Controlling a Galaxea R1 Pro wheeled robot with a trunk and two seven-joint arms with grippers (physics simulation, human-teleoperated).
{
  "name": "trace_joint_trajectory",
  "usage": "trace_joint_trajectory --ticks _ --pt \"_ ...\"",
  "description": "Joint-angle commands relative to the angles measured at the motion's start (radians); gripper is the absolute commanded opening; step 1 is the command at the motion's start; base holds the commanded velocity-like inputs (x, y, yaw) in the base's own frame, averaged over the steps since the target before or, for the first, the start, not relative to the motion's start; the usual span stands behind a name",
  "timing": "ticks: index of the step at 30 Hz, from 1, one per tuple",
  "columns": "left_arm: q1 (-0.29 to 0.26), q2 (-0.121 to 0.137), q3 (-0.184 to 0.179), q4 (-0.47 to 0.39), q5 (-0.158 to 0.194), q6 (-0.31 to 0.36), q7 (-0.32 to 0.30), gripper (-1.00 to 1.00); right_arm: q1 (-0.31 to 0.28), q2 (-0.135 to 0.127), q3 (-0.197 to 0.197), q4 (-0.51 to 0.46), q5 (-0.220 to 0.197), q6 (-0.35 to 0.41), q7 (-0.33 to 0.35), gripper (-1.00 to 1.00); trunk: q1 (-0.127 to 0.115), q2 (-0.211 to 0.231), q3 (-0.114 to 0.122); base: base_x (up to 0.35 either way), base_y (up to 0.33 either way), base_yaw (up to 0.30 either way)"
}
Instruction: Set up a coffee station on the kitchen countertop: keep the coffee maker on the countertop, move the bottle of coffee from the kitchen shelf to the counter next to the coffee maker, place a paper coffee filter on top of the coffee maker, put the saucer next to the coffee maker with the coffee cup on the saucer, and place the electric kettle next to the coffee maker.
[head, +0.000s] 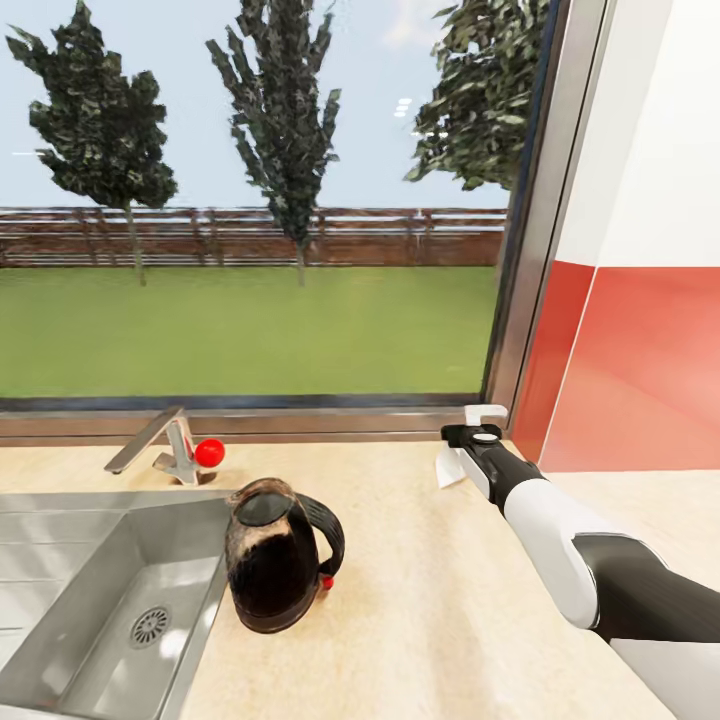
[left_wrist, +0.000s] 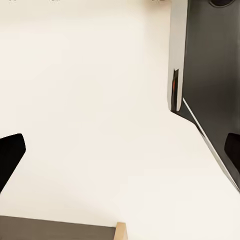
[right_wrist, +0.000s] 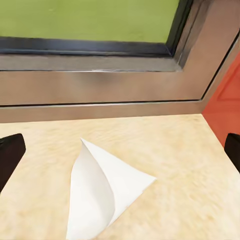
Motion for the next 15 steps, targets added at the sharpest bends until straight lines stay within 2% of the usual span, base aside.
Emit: trace_joint_trajectory --ticks 1,8,15 --pt "-0.001 0.000 -0.008 0.001 0.001 0.001 0.002 1.00 0.000 0.000 -0.003 -0.002 0.010 0.008 -0.002 1.00 0.000 -0.001 -0.001 0.025 0.000 0.000" --pt "-0.001 0.001 -0.007 0.001 0.001 0.001 0.002 1.00 -0.001 0.001 -0.003 -0.001 0.009 0.008 -0.002 1.00 0.000 -0.001 -0.001 0.009 0.000 0.000" --pt "-0.001 0.001 -0.006 0.001 0.002 0.001 0.003 1.00 -0.001 0.001 -0.004 0.000 0.007 0.006 -0.003 1.00 0.000 -0.001 -0.001 0.083 0.000 0.000"
